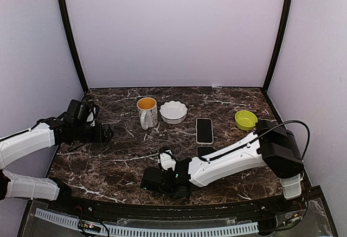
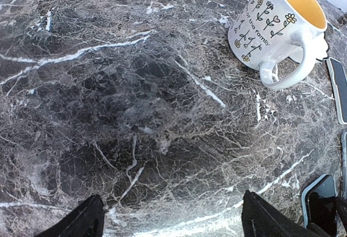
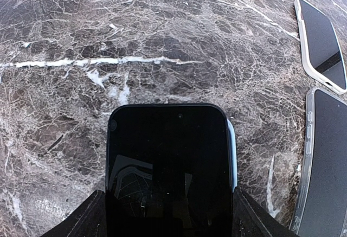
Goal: Put the phone into the phone case
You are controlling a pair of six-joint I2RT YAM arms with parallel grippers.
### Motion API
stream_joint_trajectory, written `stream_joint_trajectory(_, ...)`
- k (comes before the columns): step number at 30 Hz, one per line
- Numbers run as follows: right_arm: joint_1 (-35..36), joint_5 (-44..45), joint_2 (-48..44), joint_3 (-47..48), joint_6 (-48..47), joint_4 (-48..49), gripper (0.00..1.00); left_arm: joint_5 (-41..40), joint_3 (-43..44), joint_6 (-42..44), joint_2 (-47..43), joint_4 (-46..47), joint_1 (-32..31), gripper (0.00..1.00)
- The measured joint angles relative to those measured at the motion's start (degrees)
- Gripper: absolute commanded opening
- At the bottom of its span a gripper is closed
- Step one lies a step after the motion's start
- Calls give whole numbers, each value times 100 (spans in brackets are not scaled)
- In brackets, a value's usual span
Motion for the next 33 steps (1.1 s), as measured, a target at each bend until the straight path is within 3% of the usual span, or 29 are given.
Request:
stream_joint_trajectory(9, -2, -11, -2, 76, -90, -122, 86, 44, 0, 0, 0, 2, 0, 90)
stream_joint_trajectory(18, -31, -13, -227, 72, -208, -271, 88, 94, 0, 2, 0, 22, 0, 90)
stream_joint_trajectory(23, -50, -225, -291, 79, -295, -404, 84, 98, 0, 4, 0, 42, 0, 90)
stream_joint_trajectory(28, -68, -800, -691, 13, -393, -420, 58, 111, 0, 7, 0, 42, 0, 90)
stream_joint_trajectory(33, 22, -1252, -986, 131, -560, -411, 49, 168, -4, 20, 4, 46, 0, 90)
